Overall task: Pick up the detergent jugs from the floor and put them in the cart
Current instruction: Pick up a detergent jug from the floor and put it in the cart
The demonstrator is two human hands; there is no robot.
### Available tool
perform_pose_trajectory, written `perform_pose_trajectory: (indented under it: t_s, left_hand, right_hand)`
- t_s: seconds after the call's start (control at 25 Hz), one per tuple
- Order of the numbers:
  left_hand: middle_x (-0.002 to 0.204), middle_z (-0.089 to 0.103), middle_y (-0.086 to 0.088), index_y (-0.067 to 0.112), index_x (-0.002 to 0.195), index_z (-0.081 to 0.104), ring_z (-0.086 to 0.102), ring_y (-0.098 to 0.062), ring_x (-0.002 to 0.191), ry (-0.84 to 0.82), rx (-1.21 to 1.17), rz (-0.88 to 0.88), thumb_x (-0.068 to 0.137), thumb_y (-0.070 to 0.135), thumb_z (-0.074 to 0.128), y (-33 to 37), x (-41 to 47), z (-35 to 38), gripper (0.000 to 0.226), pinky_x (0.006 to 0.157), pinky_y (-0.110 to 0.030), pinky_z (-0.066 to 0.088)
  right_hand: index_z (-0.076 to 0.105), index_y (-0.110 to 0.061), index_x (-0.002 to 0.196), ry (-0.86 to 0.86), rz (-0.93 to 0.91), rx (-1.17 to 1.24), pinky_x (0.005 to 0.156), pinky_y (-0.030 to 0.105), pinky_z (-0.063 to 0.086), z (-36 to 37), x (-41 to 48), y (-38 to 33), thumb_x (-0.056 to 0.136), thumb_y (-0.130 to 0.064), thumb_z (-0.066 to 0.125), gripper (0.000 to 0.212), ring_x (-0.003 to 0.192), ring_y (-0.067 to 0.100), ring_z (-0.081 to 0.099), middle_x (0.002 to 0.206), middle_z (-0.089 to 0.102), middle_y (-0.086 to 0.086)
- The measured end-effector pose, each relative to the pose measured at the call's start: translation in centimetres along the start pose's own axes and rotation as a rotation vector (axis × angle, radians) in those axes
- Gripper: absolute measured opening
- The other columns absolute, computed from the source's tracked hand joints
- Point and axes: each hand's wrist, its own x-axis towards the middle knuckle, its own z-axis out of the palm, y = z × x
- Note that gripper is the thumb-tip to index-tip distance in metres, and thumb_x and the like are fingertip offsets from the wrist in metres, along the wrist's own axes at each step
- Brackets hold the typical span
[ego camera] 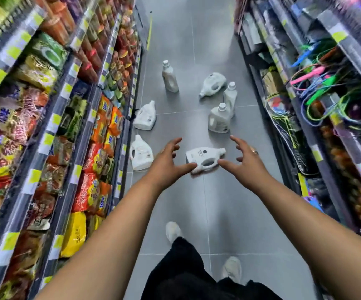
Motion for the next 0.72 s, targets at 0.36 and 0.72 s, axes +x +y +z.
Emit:
perform_pose_trajectory:
  t_s: [0.36, 0.72]
  left_hand:
    - [0.147, 0.036, 0.002, 0.038, 0.147, 0.023, 0.047, -0.009, 0.115, -0.153, 0.041, -0.050, 0.075, 0.043, 0.079, -7.0, 27.1, 0.2, 0.091, 0.102, -0.033, 0.043]
    - [0.146, 0.033, -0.006, 0.036, 0.147, 0.025, 0.045, -0.019, 0.128, -0.266, 0.234, -0.095, 0.071, 0.045, 0.081, -24.5, 47.8, 12.3, 0.095, 0.109, -0.034, 0.038]
  right_hand:
    - [0.032, -0.048, 0.142, 0.096, 0.253, 0.048, 0.104, 0.039, 0.043, 7.8, 23.3, 4.5, 0.077, -0.042, 0.077, 0.079, 0.113, 0.017, 0.050, 0.138, 0.035, 0.002]
    - [0.032, -0.042, 0.145, 0.173, 0.399, 0.006, 0.096, 0.022, 0.033, 17.8, 41.6, 24.2, 0.078, -0.045, 0.074, 0.079, 0.120, 0.021, 0.047, 0.140, 0.032, 0.006]
